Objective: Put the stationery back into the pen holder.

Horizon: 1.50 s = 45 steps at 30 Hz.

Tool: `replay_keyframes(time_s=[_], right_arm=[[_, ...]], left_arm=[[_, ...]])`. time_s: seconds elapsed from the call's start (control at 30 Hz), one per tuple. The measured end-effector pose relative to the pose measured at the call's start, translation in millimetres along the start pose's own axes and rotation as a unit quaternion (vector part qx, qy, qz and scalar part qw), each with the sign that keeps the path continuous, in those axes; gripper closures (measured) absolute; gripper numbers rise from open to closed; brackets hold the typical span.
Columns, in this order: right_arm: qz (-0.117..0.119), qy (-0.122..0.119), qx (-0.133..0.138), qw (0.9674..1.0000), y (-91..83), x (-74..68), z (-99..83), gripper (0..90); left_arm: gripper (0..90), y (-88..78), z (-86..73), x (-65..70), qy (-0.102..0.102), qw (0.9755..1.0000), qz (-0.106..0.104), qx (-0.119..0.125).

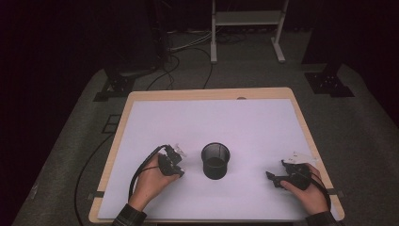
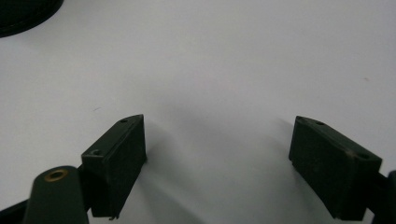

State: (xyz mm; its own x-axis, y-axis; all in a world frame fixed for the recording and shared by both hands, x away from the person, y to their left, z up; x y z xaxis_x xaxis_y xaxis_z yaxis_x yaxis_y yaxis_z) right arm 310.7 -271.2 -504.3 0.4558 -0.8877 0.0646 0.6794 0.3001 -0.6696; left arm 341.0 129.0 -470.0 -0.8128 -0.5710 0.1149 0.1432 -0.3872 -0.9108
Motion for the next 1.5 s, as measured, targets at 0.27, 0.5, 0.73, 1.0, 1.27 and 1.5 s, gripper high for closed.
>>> replay_keyframes(time_s=[0.27,0.5,0.73,1.0,1.27,1.5], right_arm=[[-0.001,-0.001,0.000,1.0000,0.1,-0.1,-0.1,17.5],[0.000,0.000,0.000,1.0000,0.0,0.0,0.0,17.5],[0.000,0.000,0.000,1.0000,0.0,0.0,0.0,17.5],[0.000,0.000,0.000,1.0000,0.1,0.2,0.0,17.5],[0.000,0.000,0.000,1.0000,0.1,0.2,0.1,17.5],[0.001,0.000,0.000,1.0000,0.2,0.2,0.1,17.5]], left_arm=[[77.0,2.2,5.0,4.3,0.010,0.9995,0.016,-0.025],[78.9,1.1,4.0,-0.4,-0.003,0.9998,-0.003,-0.018],[79.0,-1.3,0.8,-3.5,-0.008,0.9998,-0.016,-0.004],[78.9,-16.8,-1.3,-6.1,-0.015,0.9987,-0.028,0.039],[78.9,-37.2,0.6,-7.8,-0.015,0.9923,-0.045,0.115],[78.9,-50.8,5.7,-5.7,0.002,0.9842,-0.050,0.170]])
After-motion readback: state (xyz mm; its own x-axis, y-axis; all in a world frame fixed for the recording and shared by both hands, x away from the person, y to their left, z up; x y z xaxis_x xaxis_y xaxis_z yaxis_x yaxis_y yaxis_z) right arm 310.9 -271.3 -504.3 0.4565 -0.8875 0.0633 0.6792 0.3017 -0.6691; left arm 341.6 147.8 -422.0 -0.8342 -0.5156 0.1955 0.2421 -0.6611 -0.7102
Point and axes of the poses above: each handheld gripper's, and its own axes: y roughly forward along the jaws, z roughly out of its top, x roughly to its right, the point moved 3 cm from there along y, roughly forward along the jaws, and after that the axes turned 7 degrees about -z, right-handed, at the moved point
